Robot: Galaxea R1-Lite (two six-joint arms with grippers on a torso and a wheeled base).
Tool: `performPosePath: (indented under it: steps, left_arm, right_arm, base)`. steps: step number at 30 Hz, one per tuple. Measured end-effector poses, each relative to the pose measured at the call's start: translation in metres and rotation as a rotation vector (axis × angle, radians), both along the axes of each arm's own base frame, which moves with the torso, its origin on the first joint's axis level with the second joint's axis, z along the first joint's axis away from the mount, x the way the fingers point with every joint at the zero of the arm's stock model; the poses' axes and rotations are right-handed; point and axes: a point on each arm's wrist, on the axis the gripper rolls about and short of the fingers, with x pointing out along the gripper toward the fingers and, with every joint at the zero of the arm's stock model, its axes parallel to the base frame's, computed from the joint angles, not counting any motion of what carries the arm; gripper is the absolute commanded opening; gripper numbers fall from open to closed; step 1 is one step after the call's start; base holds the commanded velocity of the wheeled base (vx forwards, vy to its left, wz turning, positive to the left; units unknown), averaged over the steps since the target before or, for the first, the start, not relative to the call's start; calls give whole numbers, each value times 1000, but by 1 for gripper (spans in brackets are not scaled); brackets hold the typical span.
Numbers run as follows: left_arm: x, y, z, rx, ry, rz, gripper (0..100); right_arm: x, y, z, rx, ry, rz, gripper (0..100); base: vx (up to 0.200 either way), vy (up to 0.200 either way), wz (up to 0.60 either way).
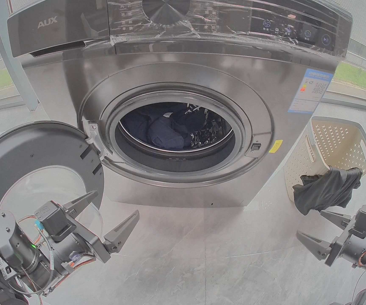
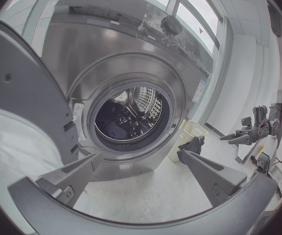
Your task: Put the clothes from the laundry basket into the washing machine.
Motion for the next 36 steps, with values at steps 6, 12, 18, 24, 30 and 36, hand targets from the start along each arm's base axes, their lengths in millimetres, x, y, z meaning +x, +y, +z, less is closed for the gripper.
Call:
performPosePath:
  steps: [6,12,18,24,30,36]
  left_arm:
    - [-12,14,12,-32,-32,23,100]
    - [-32,32,14,14,21,41,100]
    - [-58,55,16,28,33,62,100]
    - [-87,81,12,20,28,122,100]
    - [-114,100,-1,18,25,176,100]
    - [-140,112,-27,43,78,244,100]
  right_arm:
    - [-22,-20,5,1,-36,-45,100]
    - [-42,-38,7,12,-94,-112,100]
    - [-62,-51,5,17,-148,-177,100]
    - [-81,-59,-1,22,-199,-243,100]
    - [-98,-64,-12,11,-220,-304,100]
    - [-111,-67,-23,8,-238,-347,100]
  base:
    - [-67,0,0]
    - [0,-33,0]
    - [0,-200,0]
    - [0,-200,0]
    - [0,-200,0]
    - [0,-67,0]
